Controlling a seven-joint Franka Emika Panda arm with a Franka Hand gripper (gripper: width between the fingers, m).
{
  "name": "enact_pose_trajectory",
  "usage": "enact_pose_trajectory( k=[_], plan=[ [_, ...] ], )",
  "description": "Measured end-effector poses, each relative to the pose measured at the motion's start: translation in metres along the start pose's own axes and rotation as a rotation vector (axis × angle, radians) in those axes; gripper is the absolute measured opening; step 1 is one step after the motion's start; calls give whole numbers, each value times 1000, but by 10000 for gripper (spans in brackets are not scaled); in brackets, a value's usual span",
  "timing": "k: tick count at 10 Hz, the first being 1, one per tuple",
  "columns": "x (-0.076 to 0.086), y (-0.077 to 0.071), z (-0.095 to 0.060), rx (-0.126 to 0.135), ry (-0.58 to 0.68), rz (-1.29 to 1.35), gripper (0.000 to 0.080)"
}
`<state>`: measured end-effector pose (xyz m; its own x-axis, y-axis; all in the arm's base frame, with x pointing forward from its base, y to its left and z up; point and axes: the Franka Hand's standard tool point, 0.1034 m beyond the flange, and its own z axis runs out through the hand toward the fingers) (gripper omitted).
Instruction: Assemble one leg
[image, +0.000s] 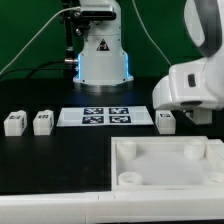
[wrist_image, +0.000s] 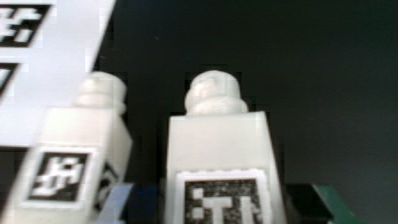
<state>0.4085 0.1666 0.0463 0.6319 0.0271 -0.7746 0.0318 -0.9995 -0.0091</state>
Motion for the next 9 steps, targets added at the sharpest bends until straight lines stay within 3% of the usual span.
enact_pose_trajectory(
  k=[1,2,6,8,9],
  plan=[
    [2,2,-23,-12,126,-14,290],
    [-8,6,-40,-10,204,-25,290],
    [-5,8,-114,15,576,-43,290],
    [-2,5,-127,38,742,-47,290],
    [-3,4,-125,45,817,-51,290]
  ],
)
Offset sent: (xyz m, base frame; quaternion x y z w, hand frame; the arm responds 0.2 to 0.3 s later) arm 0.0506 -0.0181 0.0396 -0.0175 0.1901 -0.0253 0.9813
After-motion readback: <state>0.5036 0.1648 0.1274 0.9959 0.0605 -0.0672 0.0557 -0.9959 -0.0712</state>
